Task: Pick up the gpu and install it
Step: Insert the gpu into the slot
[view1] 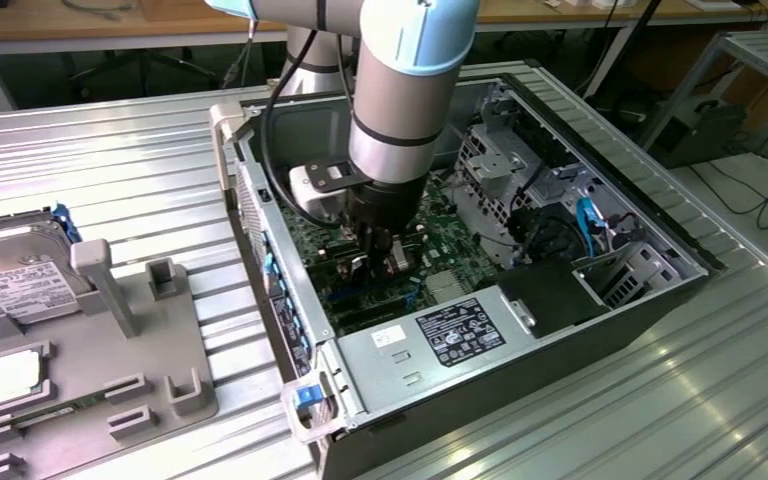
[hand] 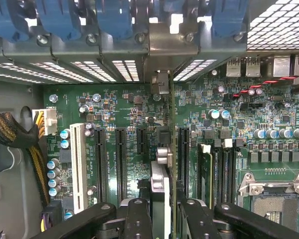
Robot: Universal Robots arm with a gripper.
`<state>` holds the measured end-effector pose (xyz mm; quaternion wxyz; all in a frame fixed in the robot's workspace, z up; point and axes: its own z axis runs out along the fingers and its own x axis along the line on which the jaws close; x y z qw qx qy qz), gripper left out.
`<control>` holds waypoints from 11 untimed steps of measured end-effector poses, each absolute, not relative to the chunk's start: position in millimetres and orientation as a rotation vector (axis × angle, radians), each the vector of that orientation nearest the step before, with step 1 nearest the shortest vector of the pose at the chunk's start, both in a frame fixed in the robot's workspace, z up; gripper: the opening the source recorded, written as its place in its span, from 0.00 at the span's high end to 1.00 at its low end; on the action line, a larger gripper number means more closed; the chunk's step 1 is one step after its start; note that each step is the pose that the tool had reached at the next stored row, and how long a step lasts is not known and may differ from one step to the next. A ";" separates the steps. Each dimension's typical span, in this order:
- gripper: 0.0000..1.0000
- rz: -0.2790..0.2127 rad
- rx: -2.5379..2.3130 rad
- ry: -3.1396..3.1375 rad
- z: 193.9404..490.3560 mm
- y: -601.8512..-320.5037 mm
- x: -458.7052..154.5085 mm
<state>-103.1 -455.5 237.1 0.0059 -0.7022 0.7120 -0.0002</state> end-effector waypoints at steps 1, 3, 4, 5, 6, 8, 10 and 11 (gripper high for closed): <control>0.72 -0.003 -2.197 2.227 237.2 -455.5 -103.3; 0.72 -0.011 -2.193 2.224 237.1 -455.5 -104.1; 0.72 -0.015 -2.191 2.221 237.0 -455.5 -104.3; 0.72 -0.020 -2.189 2.219 237.0 -455.5 -104.6; 0.72 -0.024 -2.187 2.217 237.0 -455.5 -104.8; 0.72 -0.027 -2.186 2.215 236.9 -455.4 -104.9; 0.72 -0.027 -2.186 2.215 237.1 -455.5 -104.9; 0.72 -0.027 -2.186 2.215 237.1 -455.5 -104.9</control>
